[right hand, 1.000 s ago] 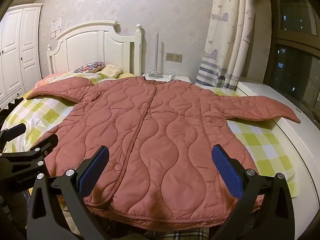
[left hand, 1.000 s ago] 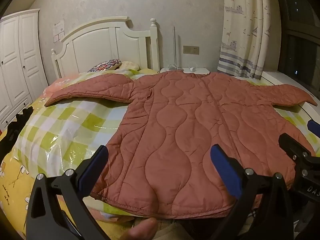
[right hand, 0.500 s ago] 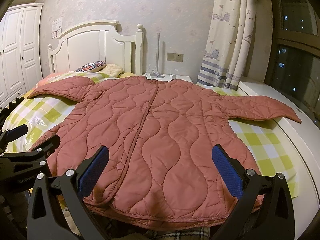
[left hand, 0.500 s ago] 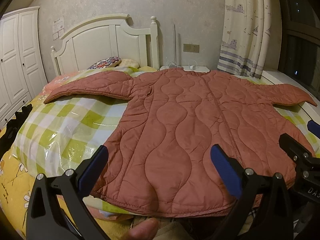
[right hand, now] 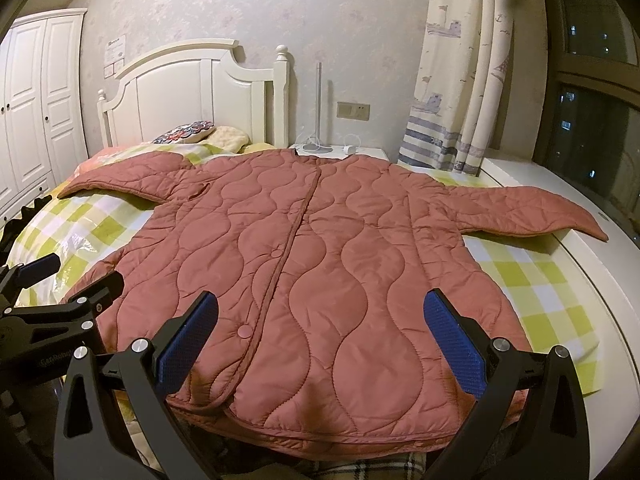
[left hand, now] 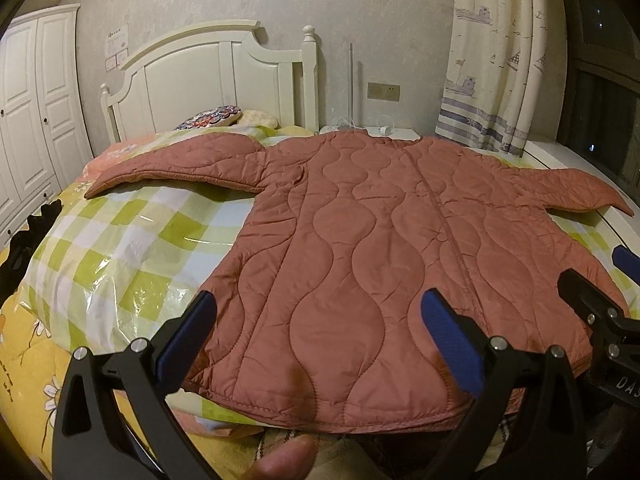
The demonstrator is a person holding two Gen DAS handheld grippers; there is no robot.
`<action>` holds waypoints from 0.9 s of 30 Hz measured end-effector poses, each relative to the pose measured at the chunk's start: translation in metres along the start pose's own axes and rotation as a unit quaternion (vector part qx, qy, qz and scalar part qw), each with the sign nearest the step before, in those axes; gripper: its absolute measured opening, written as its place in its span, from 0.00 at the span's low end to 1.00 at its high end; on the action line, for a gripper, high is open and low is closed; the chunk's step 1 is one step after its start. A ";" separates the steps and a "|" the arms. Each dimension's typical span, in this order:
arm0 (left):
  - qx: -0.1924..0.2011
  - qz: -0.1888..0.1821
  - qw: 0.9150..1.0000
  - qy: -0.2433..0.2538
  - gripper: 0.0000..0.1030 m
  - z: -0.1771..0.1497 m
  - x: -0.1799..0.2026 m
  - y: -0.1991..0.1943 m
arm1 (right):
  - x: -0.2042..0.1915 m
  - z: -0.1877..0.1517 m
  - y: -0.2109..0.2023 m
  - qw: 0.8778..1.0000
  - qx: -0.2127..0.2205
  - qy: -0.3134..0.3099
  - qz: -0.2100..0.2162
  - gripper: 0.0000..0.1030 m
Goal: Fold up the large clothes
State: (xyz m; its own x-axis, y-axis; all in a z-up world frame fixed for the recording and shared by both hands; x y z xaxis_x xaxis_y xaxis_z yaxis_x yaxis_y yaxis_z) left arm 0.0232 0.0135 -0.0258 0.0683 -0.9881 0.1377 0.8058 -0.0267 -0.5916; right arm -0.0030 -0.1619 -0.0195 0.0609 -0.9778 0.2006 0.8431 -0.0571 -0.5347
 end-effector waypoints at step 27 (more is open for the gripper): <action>-0.004 0.000 1.000 0.000 0.98 -0.002 0.000 0.003 | -0.004 -0.002 0.003 1.000 -0.002 0.003 0.004 0.96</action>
State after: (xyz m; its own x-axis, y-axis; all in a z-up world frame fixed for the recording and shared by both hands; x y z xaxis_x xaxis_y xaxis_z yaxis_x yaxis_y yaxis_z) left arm 0.0244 0.0134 -0.0285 0.0689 -0.9882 0.1371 0.8006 -0.0273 -0.5986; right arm -0.0021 -0.1586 -0.0235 0.0645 -0.9795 0.1909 0.8408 -0.0497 -0.5390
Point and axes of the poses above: each gripper's, at about its wrist camera, not at the fingertips, and y roughly the way its jaws point, x to its right, z to its top, the point moved 2 cm from there along y, roughly the way its jaws point, and after that the axes turned 12 degrees about -y, right-handed, at the moved point
